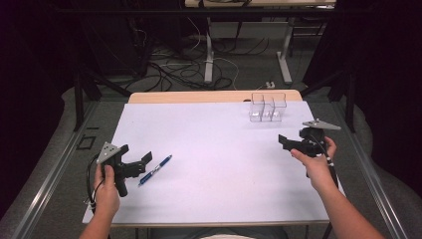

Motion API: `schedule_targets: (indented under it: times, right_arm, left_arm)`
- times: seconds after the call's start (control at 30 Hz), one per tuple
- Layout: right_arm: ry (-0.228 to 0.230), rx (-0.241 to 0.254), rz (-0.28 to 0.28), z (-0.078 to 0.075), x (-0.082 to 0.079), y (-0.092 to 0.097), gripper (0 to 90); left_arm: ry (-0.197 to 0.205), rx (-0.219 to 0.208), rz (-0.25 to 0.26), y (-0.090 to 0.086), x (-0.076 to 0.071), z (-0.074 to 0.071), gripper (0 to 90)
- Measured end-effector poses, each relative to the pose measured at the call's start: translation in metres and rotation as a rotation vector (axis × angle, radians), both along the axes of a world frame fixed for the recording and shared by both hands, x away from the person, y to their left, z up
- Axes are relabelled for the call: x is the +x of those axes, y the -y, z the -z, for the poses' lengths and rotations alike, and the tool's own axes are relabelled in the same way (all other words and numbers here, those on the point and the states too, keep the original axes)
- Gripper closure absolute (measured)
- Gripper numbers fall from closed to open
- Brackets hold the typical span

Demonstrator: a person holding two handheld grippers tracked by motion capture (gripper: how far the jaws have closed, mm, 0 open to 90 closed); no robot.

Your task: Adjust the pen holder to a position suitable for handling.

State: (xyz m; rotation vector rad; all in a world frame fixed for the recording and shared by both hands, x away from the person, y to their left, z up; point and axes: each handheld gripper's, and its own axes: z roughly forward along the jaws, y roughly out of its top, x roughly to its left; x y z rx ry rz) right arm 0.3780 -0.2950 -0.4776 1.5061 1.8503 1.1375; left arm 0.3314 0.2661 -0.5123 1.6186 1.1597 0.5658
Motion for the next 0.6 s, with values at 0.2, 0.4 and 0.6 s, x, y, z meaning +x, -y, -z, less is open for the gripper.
schedule_targets:
  times: [0.2, 0.4, 0.6]
  right_arm:
    - [-0.011, -0.007, -0.057, -0.006, 0.011, -0.003, 18.2]
    - [-0.012, -0.027, -0.082, -0.013, 0.020, -0.007, 18.4]
    - [-0.012, -0.066, -0.075, -0.019, 0.029, -0.008, 18.5]
  left_arm:
    - [-0.006, -0.012, -0.001, -0.001, 0.000, 0.001, 0.0]
    - [-0.007, -0.018, -0.007, -0.003, 0.001, 0.001, 0.0]
    - [-0.009, -0.023, -0.011, -0.004, 0.001, 0.002, 0.0]
